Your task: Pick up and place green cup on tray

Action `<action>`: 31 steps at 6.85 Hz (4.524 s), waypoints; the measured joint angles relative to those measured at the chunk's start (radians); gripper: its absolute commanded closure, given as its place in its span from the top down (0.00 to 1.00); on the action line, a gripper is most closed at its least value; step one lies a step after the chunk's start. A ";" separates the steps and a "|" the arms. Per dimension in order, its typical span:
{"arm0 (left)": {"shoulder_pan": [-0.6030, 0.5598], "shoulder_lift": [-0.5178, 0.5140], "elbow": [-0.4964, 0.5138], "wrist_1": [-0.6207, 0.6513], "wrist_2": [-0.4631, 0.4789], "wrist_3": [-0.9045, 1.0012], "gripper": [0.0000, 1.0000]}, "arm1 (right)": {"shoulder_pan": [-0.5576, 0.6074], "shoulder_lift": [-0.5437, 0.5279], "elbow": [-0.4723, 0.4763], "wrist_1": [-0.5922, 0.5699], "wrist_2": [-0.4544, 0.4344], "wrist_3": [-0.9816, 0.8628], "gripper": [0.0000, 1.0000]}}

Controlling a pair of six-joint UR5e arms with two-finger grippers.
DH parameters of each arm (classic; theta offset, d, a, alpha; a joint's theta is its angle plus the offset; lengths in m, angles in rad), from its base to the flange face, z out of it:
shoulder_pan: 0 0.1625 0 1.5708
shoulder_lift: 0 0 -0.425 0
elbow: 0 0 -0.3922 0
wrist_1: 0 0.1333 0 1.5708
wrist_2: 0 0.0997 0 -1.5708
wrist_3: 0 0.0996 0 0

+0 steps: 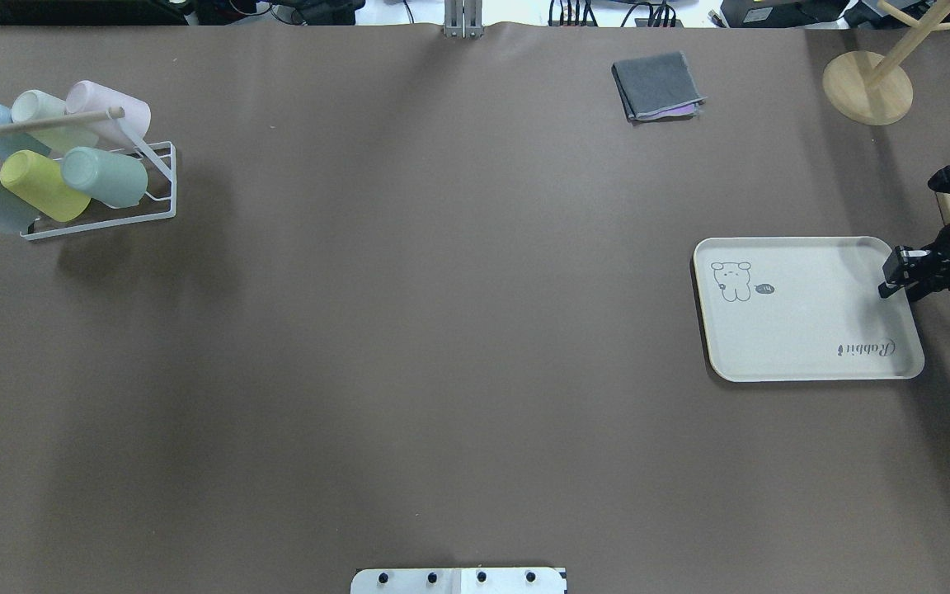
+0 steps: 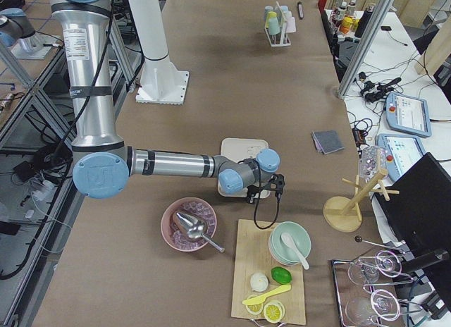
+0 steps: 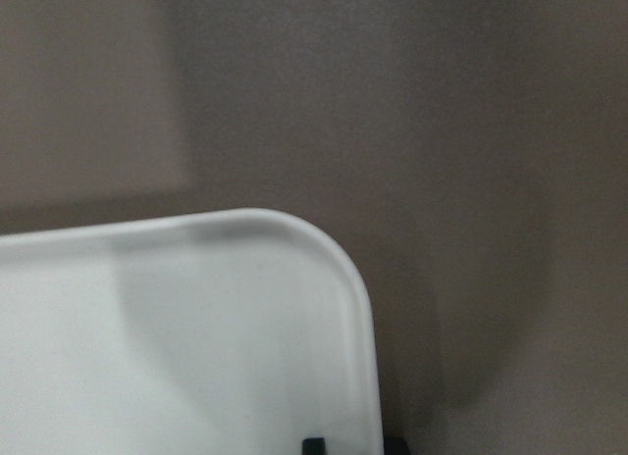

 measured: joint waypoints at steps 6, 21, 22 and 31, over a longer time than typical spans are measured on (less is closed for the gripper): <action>0.273 -0.236 0.056 0.413 0.376 0.318 0.99 | 0.015 -0.021 0.081 -0.001 0.029 -0.013 0.00; 0.536 -0.239 0.457 0.346 0.954 0.556 0.99 | -0.264 0.522 0.024 -0.001 0.096 0.428 0.00; 0.536 -0.244 0.483 0.318 0.961 0.556 0.99 | -0.307 0.522 0.031 0.017 0.078 0.439 0.00; 0.509 -0.272 0.598 0.217 1.010 0.556 0.99 | -0.444 0.481 0.035 0.106 -0.045 0.467 0.00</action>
